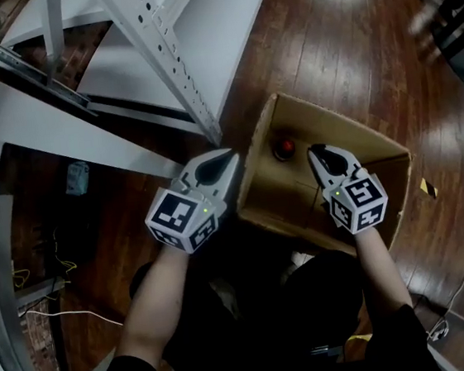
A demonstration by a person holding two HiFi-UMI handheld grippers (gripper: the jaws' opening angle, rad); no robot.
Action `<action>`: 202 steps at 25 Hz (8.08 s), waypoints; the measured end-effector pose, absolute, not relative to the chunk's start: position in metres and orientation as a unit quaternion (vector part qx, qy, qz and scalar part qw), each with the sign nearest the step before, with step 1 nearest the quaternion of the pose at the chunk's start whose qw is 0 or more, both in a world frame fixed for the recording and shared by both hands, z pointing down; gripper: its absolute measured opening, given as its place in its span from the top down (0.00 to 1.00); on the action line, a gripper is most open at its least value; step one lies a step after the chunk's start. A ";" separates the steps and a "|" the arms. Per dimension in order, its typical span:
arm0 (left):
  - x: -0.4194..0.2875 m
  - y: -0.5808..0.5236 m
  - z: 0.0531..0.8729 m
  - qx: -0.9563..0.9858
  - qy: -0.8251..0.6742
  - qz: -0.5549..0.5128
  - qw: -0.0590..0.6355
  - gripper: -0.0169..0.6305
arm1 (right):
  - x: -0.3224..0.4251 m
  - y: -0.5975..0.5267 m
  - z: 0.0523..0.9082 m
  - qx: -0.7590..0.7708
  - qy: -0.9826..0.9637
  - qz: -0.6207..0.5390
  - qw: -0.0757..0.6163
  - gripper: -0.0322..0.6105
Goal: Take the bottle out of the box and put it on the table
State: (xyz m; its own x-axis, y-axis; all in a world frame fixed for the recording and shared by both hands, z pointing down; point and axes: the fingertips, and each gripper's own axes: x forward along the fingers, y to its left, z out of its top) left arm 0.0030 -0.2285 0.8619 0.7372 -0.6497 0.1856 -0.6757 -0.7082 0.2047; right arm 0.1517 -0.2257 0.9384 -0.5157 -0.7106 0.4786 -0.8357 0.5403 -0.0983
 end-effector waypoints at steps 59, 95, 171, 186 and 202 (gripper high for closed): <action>-0.053 -0.207 0.920 0.909 -0.371 0.096 0.161 0.97 | 0.112 -0.260 1.149 0.407 -0.818 0.202 0.352 0.45; -0.010 -0.194 0.590 0.900 -0.354 0.031 0.252 0.97 | 0.174 -0.162 0.657 0.509 -0.796 0.237 0.228 0.45; -0.386 0.144 0.200 0.610 -0.781 -0.129 0.041 0.97 | -0.185 -0.011 0.235 0.089 -0.981 0.033 0.171 0.45; -0.500 0.272 0.216 0.483 -0.864 -0.135 0.044 0.97 | -0.341 0.053 0.251 -0.045 -0.979 0.011 0.198 0.45; -0.502 0.337 0.211 0.363 -0.924 -0.121 0.028 0.97 | -0.441 0.086 0.262 -0.180 -0.962 -0.033 0.202 0.45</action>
State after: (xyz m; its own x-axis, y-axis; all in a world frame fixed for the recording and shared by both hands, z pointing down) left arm -0.5022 0.3368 0.2113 -0.7355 -0.6765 -0.0366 -0.6631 0.7077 0.2441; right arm -0.4411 0.0864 0.2618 -0.8536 0.3324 0.4012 0.3592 0.9332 -0.0088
